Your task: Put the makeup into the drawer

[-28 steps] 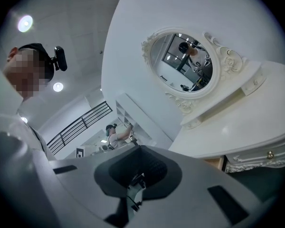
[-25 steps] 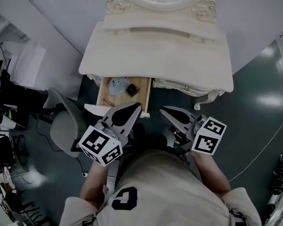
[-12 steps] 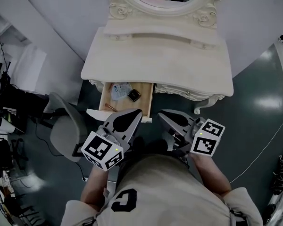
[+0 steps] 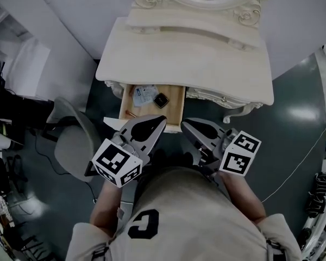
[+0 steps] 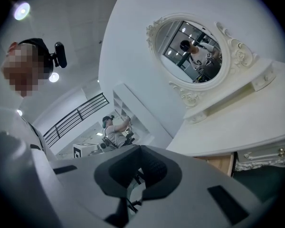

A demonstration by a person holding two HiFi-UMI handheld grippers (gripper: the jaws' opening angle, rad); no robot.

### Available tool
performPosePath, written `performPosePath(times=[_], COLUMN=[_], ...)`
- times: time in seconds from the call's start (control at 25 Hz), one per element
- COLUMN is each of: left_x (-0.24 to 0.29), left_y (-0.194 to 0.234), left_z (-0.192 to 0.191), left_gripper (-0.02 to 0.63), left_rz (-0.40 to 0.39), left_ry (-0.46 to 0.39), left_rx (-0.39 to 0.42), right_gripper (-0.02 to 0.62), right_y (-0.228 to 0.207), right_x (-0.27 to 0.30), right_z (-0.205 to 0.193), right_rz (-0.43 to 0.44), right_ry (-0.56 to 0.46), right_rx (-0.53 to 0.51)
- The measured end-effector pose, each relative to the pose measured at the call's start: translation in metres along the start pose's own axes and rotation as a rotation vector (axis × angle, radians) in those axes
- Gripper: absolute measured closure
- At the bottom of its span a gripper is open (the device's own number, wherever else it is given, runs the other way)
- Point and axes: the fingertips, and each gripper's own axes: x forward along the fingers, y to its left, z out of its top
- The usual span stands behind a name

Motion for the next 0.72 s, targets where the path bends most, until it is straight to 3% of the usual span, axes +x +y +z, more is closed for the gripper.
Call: performPosePath(times=[0.72], left_x=[0.000], left_y=[0.014], left_z=[-0.006], left_gripper=[0.552], left_rz=[-0.019], left_ry=[0.028], left_rx=[0.010], right_gripper=[0.569], right_y=[-0.005], right_x=[0.014], right_z=[-0.009], right_rz=[-0.028], right_ry=[0.021], right_rx=[0.006])
